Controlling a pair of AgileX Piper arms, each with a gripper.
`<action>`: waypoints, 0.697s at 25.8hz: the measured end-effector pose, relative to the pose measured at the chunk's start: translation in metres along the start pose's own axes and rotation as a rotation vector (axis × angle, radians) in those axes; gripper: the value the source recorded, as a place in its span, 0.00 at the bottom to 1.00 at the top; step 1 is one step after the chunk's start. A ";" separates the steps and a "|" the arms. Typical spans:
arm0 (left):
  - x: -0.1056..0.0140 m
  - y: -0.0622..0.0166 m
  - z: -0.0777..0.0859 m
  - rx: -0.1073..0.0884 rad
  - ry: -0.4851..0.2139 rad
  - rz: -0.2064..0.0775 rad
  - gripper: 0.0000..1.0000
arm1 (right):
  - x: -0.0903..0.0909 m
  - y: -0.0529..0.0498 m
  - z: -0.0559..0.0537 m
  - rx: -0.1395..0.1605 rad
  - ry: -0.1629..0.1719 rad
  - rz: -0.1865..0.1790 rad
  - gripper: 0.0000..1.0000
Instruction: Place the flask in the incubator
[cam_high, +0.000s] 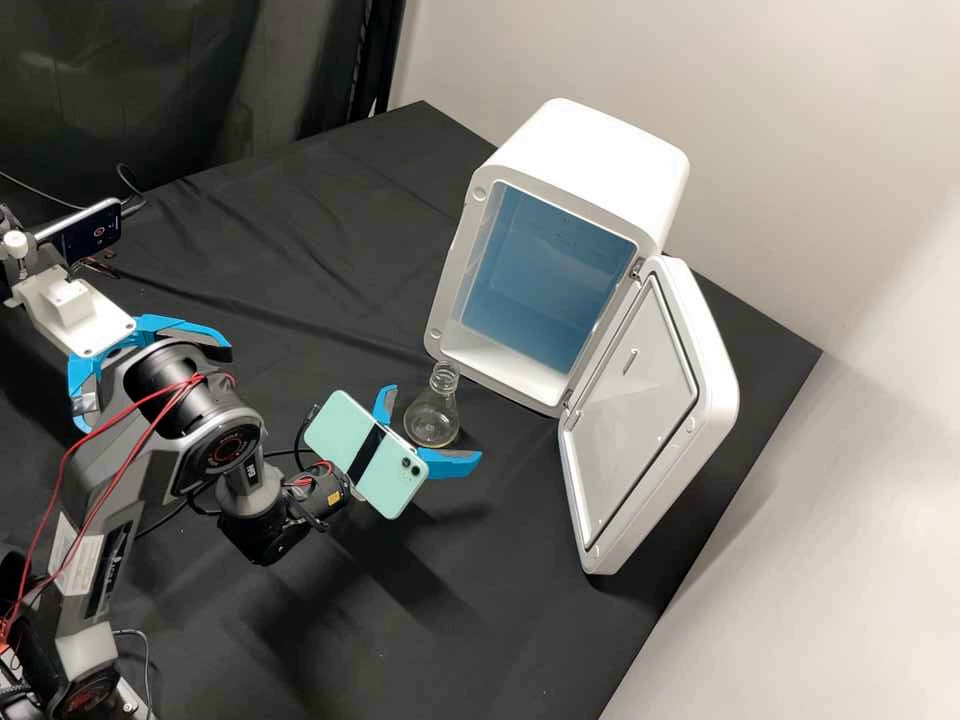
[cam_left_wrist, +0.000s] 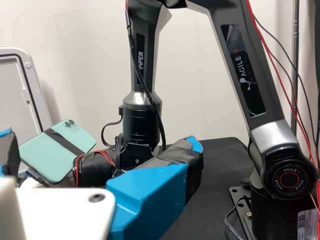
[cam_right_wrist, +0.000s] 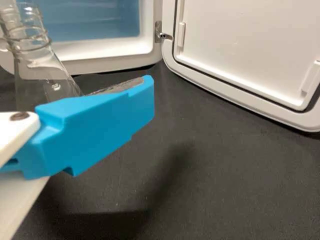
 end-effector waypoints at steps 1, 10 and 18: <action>0.000 0.0000 0.000 0.000 0.000 0.000 1.00 | 0.000 0.000 0.000 0.000 0.000 0.000 1.00; 0.000 0.0000 0.000 0.000 0.000 0.000 1.00 | 0.000 -0.001 0.001 0.000 -0.002 -0.004 1.00; 0.002 -0.0050 -0.003 0.002 0.006 -0.013 1.00 | 0.000 -0.002 0.002 0.001 -0.004 -0.006 1.00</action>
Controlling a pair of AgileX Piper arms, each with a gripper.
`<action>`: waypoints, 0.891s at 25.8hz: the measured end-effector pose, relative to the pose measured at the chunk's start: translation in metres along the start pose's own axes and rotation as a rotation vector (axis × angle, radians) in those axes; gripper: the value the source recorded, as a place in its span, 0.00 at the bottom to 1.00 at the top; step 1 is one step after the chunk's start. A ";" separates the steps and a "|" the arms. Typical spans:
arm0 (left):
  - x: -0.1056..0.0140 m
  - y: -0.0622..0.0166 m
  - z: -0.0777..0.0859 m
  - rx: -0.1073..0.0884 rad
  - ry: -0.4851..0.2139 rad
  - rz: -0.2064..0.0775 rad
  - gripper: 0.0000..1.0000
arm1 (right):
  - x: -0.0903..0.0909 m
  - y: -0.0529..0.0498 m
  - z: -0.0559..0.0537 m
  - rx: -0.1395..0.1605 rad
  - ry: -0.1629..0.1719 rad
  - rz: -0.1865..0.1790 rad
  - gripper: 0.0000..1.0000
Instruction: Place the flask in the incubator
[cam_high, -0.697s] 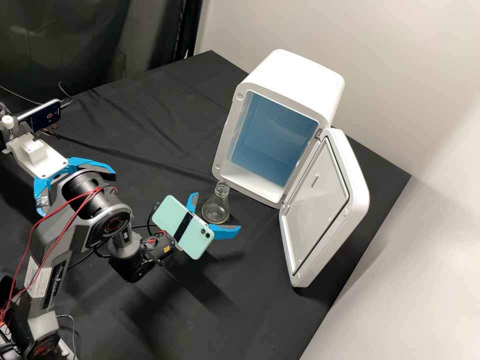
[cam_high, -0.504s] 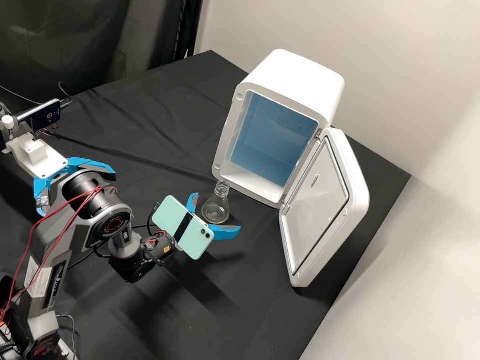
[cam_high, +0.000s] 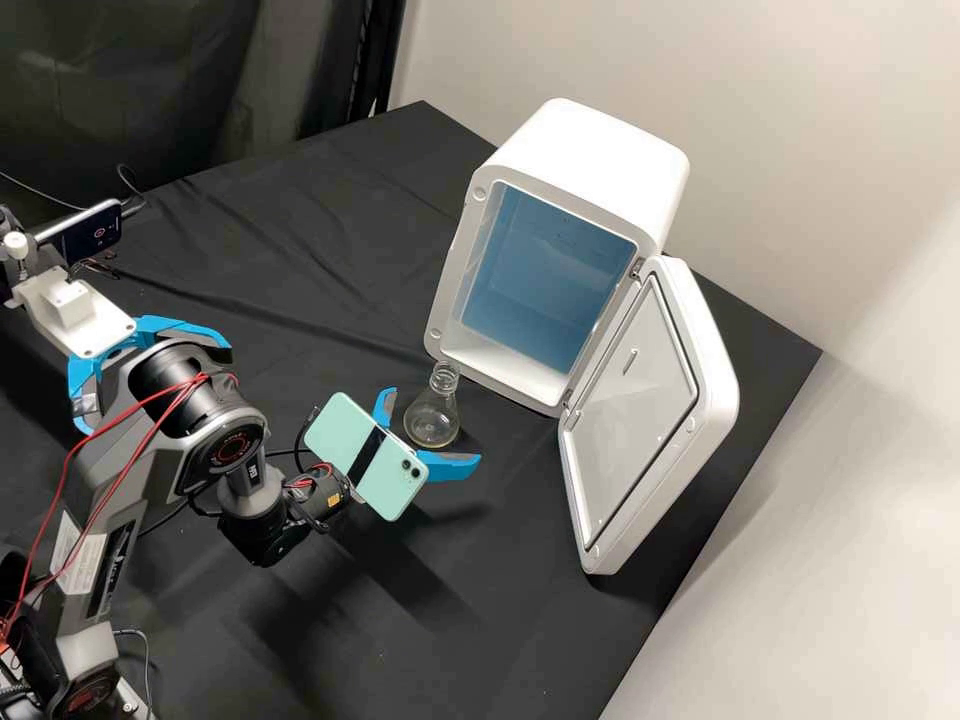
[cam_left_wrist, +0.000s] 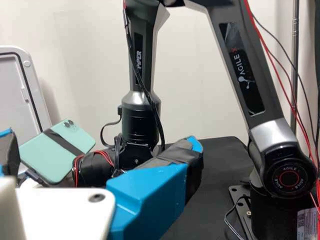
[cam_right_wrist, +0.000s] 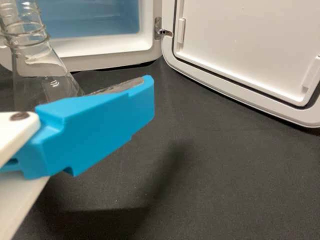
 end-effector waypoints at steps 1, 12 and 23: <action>0.001 -0.0016 -0.002 0.000 0.007 -0.005 1.00 | 0.000 0.000 0.000 -0.001 0.001 -0.001 1.00; 0.003 -0.0164 -0.044 -0.007 0.140 -0.051 1.00 | 0.000 0.000 -0.001 -0.002 0.007 0.001 1.00; 0.003 -0.0164 -0.067 -0.010 0.209 -0.048 1.00 | 0.000 0.000 -0.001 -0.002 0.008 0.000 1.00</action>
